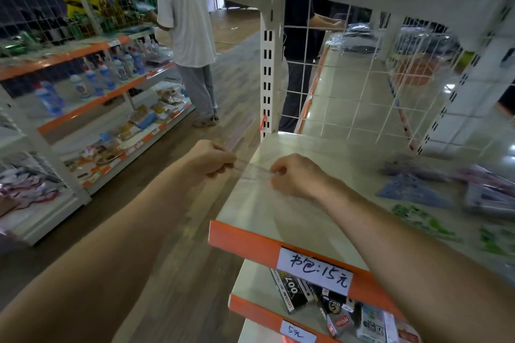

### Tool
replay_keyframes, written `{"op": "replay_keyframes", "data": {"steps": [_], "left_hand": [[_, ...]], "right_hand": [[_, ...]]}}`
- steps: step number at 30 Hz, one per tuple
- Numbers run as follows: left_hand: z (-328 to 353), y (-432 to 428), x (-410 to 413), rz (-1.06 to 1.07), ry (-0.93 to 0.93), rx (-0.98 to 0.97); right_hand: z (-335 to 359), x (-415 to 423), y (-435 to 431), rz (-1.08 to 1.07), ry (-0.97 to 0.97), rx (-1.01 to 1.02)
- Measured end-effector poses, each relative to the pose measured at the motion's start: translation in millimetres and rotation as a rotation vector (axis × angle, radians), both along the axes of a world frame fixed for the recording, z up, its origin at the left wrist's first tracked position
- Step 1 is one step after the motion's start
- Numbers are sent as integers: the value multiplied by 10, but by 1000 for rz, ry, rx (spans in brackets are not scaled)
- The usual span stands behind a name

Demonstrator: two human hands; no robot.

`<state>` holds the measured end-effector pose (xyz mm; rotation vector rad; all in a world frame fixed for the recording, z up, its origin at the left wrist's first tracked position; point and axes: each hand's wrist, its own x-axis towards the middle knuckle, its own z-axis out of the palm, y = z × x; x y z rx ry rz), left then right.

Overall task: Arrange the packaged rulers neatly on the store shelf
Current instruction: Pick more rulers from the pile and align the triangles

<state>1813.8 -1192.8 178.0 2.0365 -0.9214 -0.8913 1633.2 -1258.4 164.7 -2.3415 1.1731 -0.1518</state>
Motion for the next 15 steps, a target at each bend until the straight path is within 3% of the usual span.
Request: {"op": "replay_keyframes", "data": {"steps": [4,9,13,15], "left_hand": [[203,6,-75,59,173,-134],[368,-151,-368,-31,249,-177],[430,-387,-776,-98,303,-197],[486,-502,-1052,-157,307,-195]], "right_hand": [[168,-422,-207,-38,-167,228],[458,-1057,-335,-192,-460,384],[644,-1562,-367,-274,-557,376],[692,-1865,-388,-312,-531,269]]}}
